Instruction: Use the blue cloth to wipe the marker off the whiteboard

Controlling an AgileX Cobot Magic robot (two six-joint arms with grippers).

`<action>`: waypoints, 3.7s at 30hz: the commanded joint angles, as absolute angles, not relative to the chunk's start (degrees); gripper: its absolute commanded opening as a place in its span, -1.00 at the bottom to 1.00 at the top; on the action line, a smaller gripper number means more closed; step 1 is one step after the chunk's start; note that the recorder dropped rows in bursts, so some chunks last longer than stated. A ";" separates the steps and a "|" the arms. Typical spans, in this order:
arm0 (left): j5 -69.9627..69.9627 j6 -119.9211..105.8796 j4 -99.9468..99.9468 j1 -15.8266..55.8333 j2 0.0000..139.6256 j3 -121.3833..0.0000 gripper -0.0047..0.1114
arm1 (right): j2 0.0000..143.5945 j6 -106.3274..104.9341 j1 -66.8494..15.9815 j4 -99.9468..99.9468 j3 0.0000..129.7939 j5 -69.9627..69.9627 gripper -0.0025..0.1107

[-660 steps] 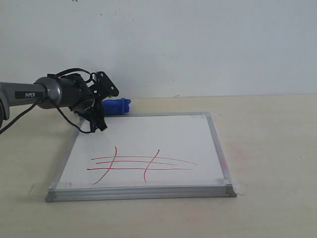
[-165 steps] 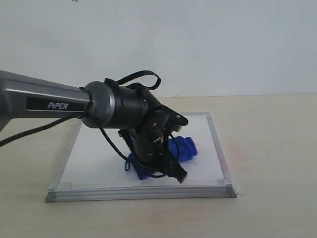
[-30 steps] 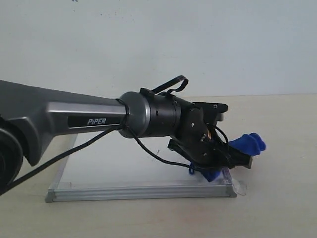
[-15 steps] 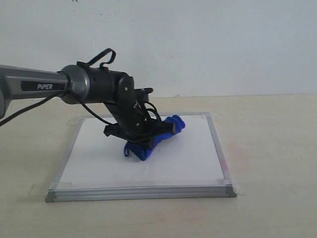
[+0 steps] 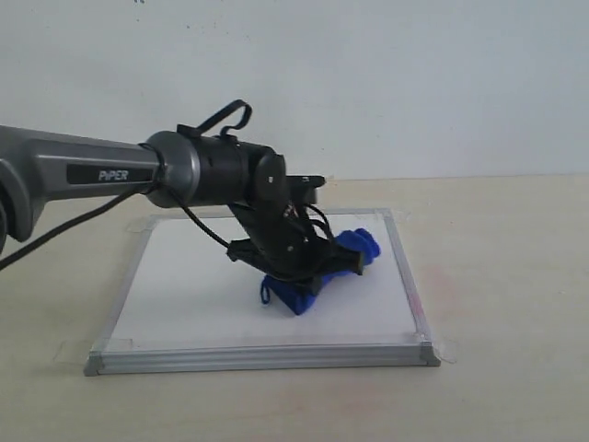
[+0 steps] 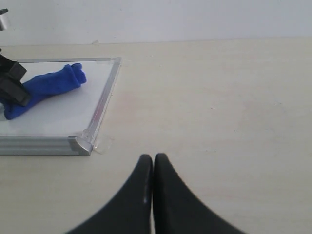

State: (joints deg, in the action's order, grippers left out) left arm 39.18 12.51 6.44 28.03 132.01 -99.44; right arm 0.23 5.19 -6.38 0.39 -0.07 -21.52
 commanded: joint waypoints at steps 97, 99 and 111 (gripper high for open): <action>26.59 10.18 15.62 21.01 132.39 -96.01 -0.85 | 0.00 5.18 -6.23 0.48 0.00 -20.99 -0.96; 27.28 11.98 15.62 20.90 132.39 -96.01 -0.85 | 0.00 5.18 -6.23 0.48 0.00 -20.99 -0.96; 24.20 -3.89 59.30 31.19 132.55 -96.01 -0.85 | 0.00 5.18 -6.23 0.48 0.00 -20.99 -0.96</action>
State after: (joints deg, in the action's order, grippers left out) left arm 27.59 -0.34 46.70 29.95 132.01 -96.28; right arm 0.23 5.19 -6.38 0.39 -0.07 -21.52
